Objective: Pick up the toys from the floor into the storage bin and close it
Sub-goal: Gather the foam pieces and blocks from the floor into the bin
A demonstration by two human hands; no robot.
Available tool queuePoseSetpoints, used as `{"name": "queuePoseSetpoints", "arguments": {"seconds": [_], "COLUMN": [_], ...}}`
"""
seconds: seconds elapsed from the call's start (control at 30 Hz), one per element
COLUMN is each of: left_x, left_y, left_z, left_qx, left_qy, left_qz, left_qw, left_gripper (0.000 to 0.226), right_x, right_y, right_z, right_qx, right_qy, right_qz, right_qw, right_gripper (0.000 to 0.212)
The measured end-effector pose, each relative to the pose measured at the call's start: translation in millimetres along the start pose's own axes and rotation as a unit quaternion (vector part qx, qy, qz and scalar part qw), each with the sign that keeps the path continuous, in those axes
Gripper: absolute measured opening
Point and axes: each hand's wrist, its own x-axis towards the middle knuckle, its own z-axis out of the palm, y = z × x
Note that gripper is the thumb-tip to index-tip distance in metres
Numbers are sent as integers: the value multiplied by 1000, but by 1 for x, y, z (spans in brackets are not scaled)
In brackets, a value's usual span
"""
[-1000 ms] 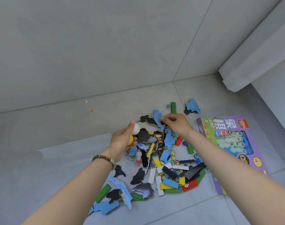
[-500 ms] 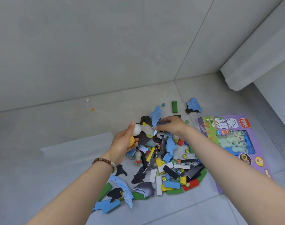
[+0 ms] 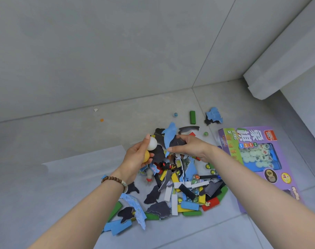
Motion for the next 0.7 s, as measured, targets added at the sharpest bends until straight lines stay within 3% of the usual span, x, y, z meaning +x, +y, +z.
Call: {"name": "queuePoseSetpoints", "arguments": {"seconds": [0.13, 0.2, 0.43, 0.53, 0.7], "left_x": [1, 0, -35, -72, -159], "left_y": [5, 11, 76, 120, 176], "left_z": [1, 3, -1, -26, -117], "left_qx": [-8, -5, 0, -15, -42], "left_qy": [-15, -23, -47, -20, 67], "left_qz": [-3, -3, 41, 68, 134], "left_qw": [1000, 1000, 998, 997, 988], "left_gripper": [37, 38, 40, 43, 47], "right_x": [4, 4, -50, -90, -161], "right_y": [4, 6, -61, -113, -204], "right_z": [-5, -11, -12, 1, 55], "right_qx": [7, 15, 66, 66, 30], "right_qy": [-5, -2, 18, 16, 0], "right_qz": [13, 13, -23, -54, -93], "right_qw": [1000, 1000, 997, 996, 995], "right_gripper": [90, 98, 59, 33, 28]}}
